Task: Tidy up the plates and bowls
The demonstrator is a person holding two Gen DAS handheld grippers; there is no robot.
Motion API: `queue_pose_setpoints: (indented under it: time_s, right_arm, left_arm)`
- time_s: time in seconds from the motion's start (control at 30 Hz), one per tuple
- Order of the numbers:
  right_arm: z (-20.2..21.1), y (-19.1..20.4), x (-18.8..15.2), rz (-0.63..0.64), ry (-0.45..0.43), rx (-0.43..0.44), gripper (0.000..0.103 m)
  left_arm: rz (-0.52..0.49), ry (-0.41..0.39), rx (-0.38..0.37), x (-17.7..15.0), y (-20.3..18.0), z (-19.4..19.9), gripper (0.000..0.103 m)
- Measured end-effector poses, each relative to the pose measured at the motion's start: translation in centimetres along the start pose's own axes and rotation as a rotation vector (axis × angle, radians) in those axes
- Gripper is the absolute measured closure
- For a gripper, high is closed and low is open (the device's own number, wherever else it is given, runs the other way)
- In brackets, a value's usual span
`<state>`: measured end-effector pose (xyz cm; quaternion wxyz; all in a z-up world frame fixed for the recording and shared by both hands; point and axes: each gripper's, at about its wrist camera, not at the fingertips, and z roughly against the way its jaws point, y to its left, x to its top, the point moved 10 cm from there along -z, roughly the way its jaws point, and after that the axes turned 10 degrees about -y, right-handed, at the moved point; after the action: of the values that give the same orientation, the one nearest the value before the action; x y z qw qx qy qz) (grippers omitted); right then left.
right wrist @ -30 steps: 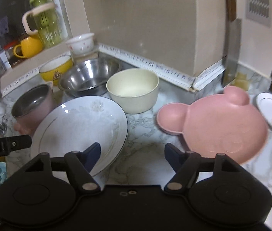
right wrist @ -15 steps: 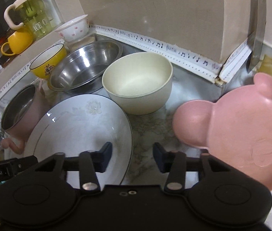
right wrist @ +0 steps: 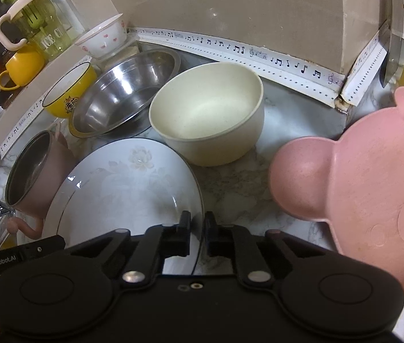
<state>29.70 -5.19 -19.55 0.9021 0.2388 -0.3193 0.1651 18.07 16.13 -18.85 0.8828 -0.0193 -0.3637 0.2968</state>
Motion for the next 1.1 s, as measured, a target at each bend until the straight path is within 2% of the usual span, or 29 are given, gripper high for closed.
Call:
queue_pose_setpoints:
  time_s: [0.1,0.27,0.7,1.1]
  right_arm:
    - [0.1,-0.1,-0.1,-0.009,-0.001,0.002,0.093]
    - [0.3,0.0,-0.3,-0.003,0.001,-0.003,0.093]
    - [3.6,0.9,-3.1,0.026,-0.013,0.01,0.094]
    - [8.4,1.7,-7.9,-0.014,-0.005,0.056,0.094]
  left_arm:
    - [-0.008,0.001,-0.008,-0.1,-0.2,0.0,0.089]
    - [-0.035,-0.01,0.0,-0.1,-0.3,0.4,0.091]
    - [-0.059,-0.015,-0.013,-2.2,0.6,3.6,0.091]
    - [-0.111,-0.034,-0.031,-5.8,1.8,8.3,0.091]
